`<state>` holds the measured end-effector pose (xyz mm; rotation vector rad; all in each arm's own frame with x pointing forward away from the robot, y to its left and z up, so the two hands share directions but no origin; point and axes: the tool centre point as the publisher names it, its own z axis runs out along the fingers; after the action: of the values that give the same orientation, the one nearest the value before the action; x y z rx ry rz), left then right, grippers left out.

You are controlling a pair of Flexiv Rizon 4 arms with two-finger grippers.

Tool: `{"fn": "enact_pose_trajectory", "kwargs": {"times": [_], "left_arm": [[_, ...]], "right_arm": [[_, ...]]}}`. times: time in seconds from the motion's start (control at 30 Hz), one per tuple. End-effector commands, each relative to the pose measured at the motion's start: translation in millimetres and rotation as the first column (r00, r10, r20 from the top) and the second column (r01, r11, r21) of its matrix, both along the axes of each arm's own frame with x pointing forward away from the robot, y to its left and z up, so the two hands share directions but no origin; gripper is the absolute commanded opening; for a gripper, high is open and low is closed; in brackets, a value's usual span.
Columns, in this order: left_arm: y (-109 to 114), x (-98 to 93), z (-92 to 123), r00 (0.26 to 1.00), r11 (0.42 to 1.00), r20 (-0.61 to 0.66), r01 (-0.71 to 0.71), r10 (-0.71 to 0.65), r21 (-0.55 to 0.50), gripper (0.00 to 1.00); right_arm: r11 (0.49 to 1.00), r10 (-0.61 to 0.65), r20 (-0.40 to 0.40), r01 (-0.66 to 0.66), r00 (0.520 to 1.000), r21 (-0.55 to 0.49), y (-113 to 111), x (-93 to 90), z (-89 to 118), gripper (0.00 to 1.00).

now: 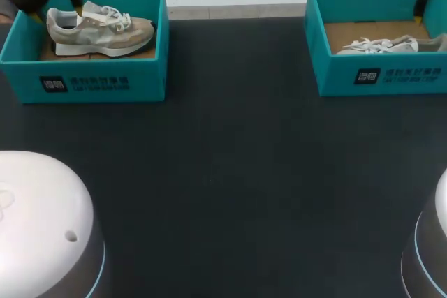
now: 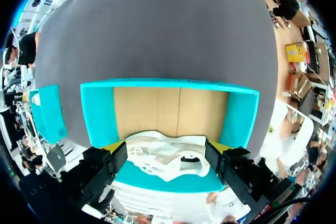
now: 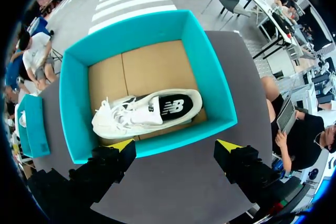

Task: Take the shoe out of the shoebox, open the shoe tongue, remove and reinsert the insole, then place the shoe into the shoebox

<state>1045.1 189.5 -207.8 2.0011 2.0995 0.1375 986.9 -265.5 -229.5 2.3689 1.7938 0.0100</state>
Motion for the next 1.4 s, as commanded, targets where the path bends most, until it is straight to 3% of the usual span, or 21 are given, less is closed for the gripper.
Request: {"fn": "enact_pose_trajectory", "kwargs": {"times": [0.03,0.23,0.8,1.17,1.4], "left_arm": [[13,24.2,-3,1.0,0.998,-0.028,0.01,-0.008,0.062,1.0],[44,51.7,-16,0.994,0.995,-0.099,-0.039,0.048,0.095,1.0],[45,50.4,-17,0.994,0.993,-0.095,-0.041,0.052,0.113,1.0],[76,119.5,-46,0.995,0.994,-0.103,-0.005,0.017,0.112,1.0],[81,143.8,-76,0.995,0.99,-0.101,0.014,0.0,0.139,1.0]], "right_arm": [[1.0,0.0,0.002,0.0,1.0,0.001,0,-0.5,0,1.0],[1.0,0.0,0.002,0.0,1.0,0.001,0,-0.5,0,1.0],[1.0,0.0,0.002,0.0,1.0,0.001,0,-0.5,0,1.0],[1.0,0.0,0.002,0.0,1.0,0.001,0,-0.5,0,1.0],[1.0,0.0,0.002,0.0,1.0,0.001,0,-0.5,0,1.0]]}}
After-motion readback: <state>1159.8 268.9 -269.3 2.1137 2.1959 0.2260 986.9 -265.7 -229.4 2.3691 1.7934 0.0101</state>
